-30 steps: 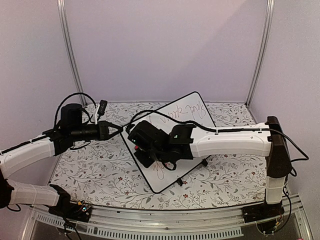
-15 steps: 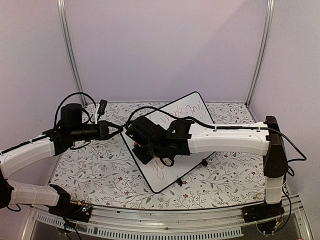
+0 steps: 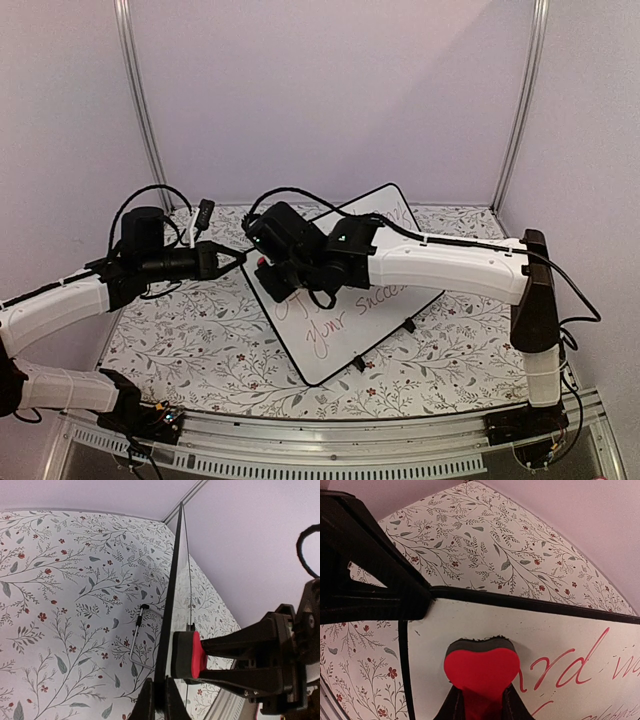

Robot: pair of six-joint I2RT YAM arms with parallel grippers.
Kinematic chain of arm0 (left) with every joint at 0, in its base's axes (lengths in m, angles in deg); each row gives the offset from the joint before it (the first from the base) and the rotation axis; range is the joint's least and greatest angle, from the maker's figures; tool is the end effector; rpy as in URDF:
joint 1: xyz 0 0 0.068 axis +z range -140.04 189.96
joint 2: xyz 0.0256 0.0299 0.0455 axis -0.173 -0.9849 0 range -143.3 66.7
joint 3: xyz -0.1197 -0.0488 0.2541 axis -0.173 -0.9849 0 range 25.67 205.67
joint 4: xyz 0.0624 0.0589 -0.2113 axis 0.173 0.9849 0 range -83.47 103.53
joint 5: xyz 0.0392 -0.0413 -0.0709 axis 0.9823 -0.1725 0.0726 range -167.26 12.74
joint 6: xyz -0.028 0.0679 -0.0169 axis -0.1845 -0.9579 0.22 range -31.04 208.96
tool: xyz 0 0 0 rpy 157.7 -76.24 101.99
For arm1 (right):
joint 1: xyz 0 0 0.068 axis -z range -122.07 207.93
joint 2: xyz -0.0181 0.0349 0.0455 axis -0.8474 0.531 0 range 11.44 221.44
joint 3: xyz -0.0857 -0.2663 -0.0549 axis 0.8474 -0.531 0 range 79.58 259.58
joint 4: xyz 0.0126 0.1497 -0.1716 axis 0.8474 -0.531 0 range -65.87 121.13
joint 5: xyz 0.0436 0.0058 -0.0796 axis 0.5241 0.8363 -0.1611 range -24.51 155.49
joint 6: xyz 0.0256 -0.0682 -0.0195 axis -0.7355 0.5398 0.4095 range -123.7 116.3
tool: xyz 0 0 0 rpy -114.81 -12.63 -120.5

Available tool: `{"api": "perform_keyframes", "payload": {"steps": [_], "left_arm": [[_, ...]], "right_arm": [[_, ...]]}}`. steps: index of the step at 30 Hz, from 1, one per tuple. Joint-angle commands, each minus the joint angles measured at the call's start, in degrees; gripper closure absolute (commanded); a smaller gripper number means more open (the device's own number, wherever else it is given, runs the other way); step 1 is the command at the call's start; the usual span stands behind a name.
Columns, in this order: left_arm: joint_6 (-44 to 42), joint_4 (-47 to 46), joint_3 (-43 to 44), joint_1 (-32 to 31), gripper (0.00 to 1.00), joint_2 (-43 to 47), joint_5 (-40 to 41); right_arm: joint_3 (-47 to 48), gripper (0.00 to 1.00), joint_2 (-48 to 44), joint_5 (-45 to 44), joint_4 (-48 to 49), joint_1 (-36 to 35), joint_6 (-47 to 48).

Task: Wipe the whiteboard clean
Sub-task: Erase the whiteboard on the whiteboard stand.

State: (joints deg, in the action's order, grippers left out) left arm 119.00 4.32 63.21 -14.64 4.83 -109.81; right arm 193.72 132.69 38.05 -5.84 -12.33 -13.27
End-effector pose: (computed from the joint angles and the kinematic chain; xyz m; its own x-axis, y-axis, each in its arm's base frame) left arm 0.1885 -0.1239 0.2780 -0.6989 -0.1442 -0.7006 0.5248 0.5622 -0.6392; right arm 0.1870 0.4344 0.2930 -0.3520 -0.5440 -0.7617 -0.6744 0.7117 -0.1966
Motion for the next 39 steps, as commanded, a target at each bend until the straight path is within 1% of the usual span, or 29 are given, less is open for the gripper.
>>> {"api": "perform_keyframes", "payload": {"steps": [1, 11, 17, 22, 27, 32, 39], "left_arm": [[-1.8, -1.4, -0.2, -0.6, 1.0, 0.6, -4.0], [-1.7, -1.5, -0.3, -0.7, 1.0, 0.8, -4.2], [-1.7, -1.6, -0.3, -0.7, 1.0, 0.7, -4.1], [-1.7, -1.6, -0.3, -0.6, 1.0, 0.7, -4.1], [-1.7, -1.7, -0.3, -0.7, 1.0, 0.7, -4.3], [-1.7, -1.7, -0.3, -0.7, 1.0, 0.7, -4.4], [-1.7, -1.9, -0.3, -0.7, 1.0, 0.6, -4.7]], "right_arm": [[-1.2, 0.95, 2.4, -1.5, -1.0, 1.7, 0.1], [-15.8, 0.95, -4.6, -0.6, 1.5, 1.7, -3.3], [-17.6, 0.96, -6.1, 0.2, 1.9, 1.7, -4.1], [-15.9, 0.96, -5.7, -0.6, 2.4, 1.7, -3.6], [-10.6, 0.95, -4.1, -3.5, 2.1, 1.8, -2.2], [-5.2, 0.95, -1.2, -4.7, 1.1, 2.1, -0.3], [-1.6, 0.94, 0.6, -5.3, 1.2, 2.6, 1.3]]}}
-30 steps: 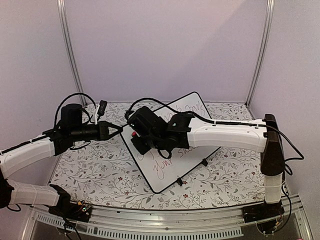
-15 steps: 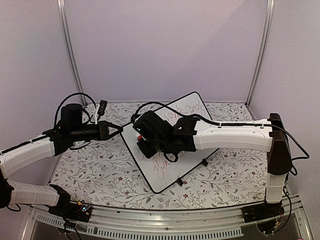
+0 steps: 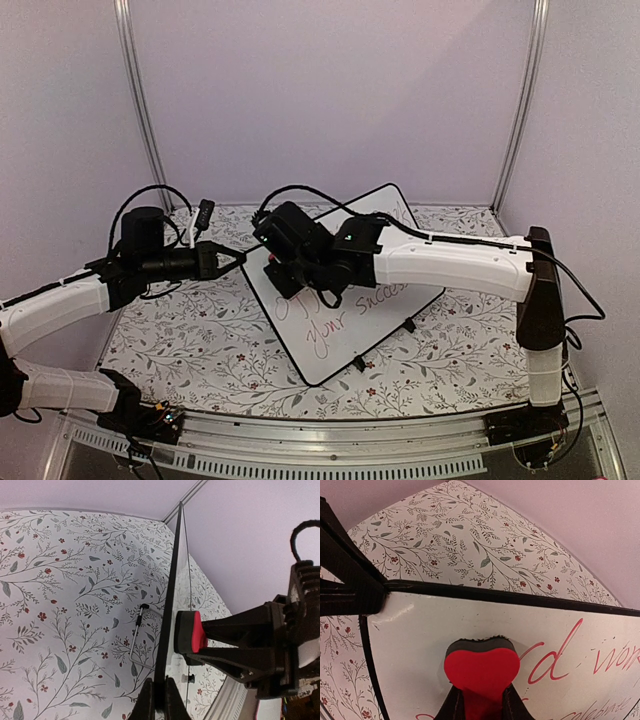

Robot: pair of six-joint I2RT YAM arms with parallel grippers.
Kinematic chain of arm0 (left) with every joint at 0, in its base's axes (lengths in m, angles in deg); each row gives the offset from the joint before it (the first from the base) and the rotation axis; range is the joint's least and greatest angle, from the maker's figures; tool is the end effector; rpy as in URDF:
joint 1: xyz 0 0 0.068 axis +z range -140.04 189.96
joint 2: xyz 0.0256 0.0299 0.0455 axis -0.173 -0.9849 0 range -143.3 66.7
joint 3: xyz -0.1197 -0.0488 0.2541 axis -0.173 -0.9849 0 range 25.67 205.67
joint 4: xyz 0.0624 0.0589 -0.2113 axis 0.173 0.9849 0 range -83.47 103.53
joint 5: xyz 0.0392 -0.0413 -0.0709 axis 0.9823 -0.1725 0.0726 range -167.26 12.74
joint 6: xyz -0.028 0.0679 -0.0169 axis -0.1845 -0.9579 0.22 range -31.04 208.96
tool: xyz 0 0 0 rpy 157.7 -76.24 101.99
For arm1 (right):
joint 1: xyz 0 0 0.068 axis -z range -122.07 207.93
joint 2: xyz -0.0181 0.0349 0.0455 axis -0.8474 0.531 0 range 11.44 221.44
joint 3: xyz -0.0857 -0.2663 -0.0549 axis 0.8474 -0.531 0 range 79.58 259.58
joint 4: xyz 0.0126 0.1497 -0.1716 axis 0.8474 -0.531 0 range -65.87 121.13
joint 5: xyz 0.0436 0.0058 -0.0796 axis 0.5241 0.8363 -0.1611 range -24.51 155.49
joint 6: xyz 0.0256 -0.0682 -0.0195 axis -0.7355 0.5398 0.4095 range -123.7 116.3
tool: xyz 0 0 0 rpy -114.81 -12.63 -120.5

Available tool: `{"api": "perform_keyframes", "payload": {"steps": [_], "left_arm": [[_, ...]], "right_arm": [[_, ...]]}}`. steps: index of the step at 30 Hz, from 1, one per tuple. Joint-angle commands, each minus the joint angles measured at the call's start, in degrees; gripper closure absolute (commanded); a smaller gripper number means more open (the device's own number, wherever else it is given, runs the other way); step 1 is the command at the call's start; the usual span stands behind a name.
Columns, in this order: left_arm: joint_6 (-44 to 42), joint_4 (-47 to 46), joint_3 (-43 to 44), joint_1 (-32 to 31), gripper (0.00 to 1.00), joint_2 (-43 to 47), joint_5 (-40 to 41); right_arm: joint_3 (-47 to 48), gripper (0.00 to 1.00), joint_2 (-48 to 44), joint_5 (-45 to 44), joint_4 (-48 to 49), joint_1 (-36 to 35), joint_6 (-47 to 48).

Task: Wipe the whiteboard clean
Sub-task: Erase the whiteboard on the whiteboard stand.

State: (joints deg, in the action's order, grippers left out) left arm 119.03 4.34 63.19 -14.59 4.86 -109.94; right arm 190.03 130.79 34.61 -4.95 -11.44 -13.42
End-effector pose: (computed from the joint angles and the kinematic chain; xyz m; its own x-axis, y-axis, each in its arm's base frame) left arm 0.1884 -0.1238 0.2780 -0.6997 -0.1441 -0.6998 0.5248 0.5610 -0.6402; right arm 0.1935 0.4212 0.2908 -0.3595 -0.5435 -0.7585 -0.6235 0.7447 -0.2381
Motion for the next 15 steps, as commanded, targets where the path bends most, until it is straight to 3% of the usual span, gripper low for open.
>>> {"api": "perform_keyframes", "payload": {"steps": [1, 15], "left_arm": [[-1.7, -1.9, -0.3, -0.7, 1.0, 0.5, -4.6], [-1.7, -2.1, -0.3, -0.7, 1.0, 0.5, -4.8]], "right_arm": [[2.1, 0.94, 2.6, -1.8, 0.3, 1.8, 1.5], [-8.0, 0.95, -1.5, 0.6, -0.6, 1.7, -0.9]]}}
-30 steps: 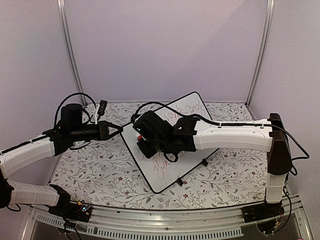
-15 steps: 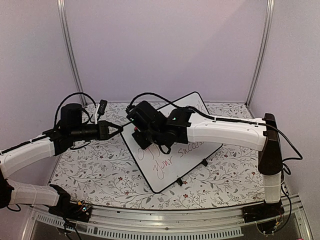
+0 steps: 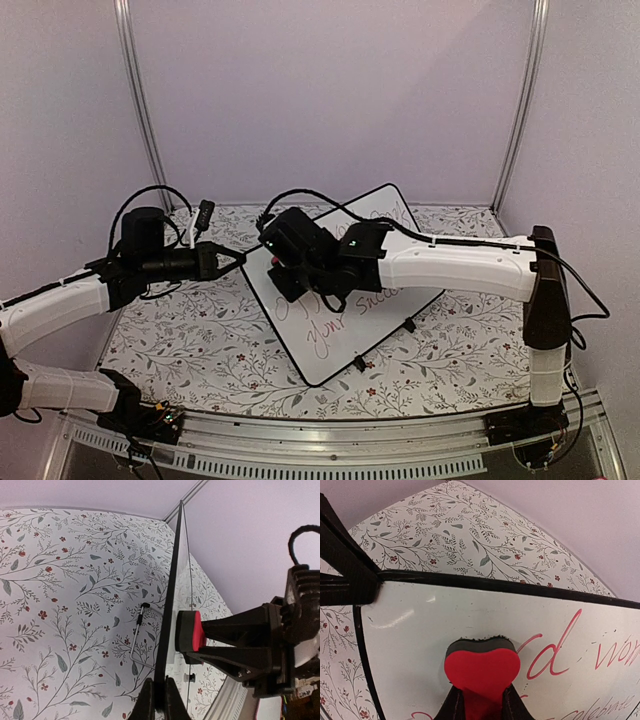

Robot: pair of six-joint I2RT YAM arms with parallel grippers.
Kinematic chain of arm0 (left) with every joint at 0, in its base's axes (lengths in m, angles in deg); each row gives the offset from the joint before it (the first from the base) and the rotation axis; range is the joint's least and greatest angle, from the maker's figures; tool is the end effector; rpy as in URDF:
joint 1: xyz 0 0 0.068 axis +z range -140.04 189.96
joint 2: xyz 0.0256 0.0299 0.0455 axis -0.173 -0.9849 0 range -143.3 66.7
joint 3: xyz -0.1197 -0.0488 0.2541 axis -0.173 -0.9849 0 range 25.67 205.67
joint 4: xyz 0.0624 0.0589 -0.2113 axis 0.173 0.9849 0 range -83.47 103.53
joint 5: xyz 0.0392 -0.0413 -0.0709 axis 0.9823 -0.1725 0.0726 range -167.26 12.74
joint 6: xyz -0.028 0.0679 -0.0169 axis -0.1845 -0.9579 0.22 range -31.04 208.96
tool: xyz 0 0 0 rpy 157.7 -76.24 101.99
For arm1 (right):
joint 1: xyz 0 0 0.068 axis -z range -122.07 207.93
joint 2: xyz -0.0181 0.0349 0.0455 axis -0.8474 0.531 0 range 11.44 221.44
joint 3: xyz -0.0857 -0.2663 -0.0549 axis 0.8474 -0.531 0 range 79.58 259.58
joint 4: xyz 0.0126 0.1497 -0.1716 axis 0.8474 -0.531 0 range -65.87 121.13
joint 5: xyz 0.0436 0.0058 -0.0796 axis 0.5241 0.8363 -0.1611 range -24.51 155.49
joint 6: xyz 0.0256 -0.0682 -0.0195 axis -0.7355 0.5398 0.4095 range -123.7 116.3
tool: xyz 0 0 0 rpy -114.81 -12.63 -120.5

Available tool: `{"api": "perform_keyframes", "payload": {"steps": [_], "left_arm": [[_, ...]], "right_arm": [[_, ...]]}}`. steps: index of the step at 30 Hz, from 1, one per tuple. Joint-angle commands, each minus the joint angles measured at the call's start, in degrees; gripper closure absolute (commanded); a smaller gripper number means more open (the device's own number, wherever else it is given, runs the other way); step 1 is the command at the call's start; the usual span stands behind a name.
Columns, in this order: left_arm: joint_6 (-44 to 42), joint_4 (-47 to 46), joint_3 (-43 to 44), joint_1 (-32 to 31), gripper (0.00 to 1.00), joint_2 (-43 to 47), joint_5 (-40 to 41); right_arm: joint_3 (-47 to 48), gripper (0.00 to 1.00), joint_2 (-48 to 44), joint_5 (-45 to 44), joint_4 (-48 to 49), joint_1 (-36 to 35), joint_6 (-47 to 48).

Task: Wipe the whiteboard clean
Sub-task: Erase the whiteboard on the whiteboard stand.

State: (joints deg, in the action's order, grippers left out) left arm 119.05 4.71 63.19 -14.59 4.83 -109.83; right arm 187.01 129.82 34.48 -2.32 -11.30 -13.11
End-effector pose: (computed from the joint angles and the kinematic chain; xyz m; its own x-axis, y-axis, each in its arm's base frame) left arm 0.1883 -0.1236 0.2771 -0.7038 -0.1431 -0.6958 0.5196 0.5642 -0.6416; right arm 0.1938 0.4184 0.2863 -0.3545 -0.5394 -0.7638 -0.6212 0.7464 -0.2387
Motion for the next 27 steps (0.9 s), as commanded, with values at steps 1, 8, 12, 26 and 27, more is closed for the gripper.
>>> {"api": "perform_keyframes", "payload": {"steps": [1, 8, 12, 26, 27], "left_arm": [[-1.7, -2.4, -0.3, -0.7, 1.0, 0.5, -5.0], [-1.7, -2.4, -0.4, -0.7, 1.0, 0.8, -4.9], [-1.7, -2.5, -0.4, -0.7, 1.0, 0.8, -5.0], [-1.5, -2.7, -0.4, -0.8, 1.0, 0.8, -5.6], [-1.5, -2.7, -0.4, -0.7, 1.0, 0.8, -5.7]], "right_arm": [[-5.8, 0.95, -0.9, 0.8, -3.3, 1.6, -1.5], [-11.0, 0.95, -3.4, 0.6, -3.1, 1.6, -3.1], [-13.7, 0.95, -4.8, 0.7, -2.6, 1.7, -4.2], [-3.5, 0.95, -0.8, 0.5, -1.3, 2.0, -0.1], [-2.3, 0.95, 0.0, 0.5, -1.3, 2.2, 0.3]]}}
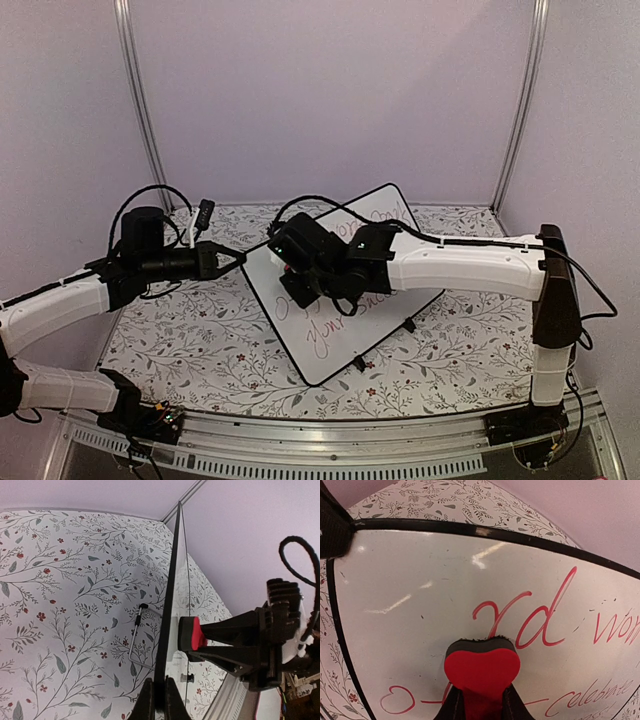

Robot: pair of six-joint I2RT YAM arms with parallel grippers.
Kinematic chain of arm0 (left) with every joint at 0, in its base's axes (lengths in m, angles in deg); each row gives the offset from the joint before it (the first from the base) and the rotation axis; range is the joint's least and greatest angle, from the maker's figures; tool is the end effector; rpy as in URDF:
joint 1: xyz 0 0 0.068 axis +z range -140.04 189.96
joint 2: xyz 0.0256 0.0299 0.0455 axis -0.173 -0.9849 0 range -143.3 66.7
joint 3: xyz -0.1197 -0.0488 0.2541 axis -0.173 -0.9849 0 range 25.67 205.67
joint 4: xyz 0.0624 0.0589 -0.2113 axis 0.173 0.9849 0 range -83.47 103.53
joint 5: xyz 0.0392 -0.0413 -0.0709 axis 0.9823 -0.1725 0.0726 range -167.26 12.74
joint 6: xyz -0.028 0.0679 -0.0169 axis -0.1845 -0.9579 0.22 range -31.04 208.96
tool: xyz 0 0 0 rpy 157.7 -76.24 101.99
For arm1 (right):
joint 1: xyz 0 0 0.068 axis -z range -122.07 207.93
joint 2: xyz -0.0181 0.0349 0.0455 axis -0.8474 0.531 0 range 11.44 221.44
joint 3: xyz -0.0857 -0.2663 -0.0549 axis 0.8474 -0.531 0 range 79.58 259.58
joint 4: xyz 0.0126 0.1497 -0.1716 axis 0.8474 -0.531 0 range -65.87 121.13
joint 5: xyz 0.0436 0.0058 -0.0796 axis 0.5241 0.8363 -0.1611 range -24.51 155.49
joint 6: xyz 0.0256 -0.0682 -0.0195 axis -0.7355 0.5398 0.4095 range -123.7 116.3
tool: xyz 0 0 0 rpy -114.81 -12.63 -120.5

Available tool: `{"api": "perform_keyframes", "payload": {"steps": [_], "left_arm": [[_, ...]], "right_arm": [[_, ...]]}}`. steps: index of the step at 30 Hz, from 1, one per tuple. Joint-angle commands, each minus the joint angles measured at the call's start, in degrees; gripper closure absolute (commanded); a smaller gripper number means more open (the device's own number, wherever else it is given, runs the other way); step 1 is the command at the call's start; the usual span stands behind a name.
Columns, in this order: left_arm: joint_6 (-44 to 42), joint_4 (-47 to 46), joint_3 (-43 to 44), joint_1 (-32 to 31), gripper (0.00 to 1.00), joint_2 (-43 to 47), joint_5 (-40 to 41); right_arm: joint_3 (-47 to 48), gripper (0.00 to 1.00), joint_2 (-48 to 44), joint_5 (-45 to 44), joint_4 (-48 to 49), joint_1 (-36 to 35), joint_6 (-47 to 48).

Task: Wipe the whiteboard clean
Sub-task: Erase the whiteboard on the whiteboard stand.

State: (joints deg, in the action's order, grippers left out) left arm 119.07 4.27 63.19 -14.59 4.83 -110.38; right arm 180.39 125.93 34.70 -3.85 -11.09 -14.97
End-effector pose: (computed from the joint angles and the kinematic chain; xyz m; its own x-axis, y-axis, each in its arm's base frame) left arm 0.1881 -0.1241 0.2781 -0.7015 -0.1416 -0.6985 0.5279 0.5553 -0.6426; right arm 0.1869 0.3963 0.2776 -0.3968 -0.5656 -0.7229 -0.6153 0.7483 -0.2478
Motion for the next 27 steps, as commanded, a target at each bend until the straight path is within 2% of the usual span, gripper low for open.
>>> {"api": "perform_keyframes", "payload": {"steps": [1, 12, 27], "left_arm": [[-1.5, -2.3, -0.4, -0.7, 1.0, 0.8, -5.2], [-1.6, -2.4, -0.4, -0.7, 1.0, 1.0, -5.4], [-1.6, -2.4, -0.4, -0.7, 1.0, 1.0, -5.4]], "right_arm": [[5.3, 0.95, 4.3, 0.3, 0.2, 2.2, 2.3], [10.4, 0.95, 5.8, -0.4, 0.0, 3.5, 3.9], [-7.1, 0.96, -0.6, 3.0, 0.7, 3.4, -1.8]]}}
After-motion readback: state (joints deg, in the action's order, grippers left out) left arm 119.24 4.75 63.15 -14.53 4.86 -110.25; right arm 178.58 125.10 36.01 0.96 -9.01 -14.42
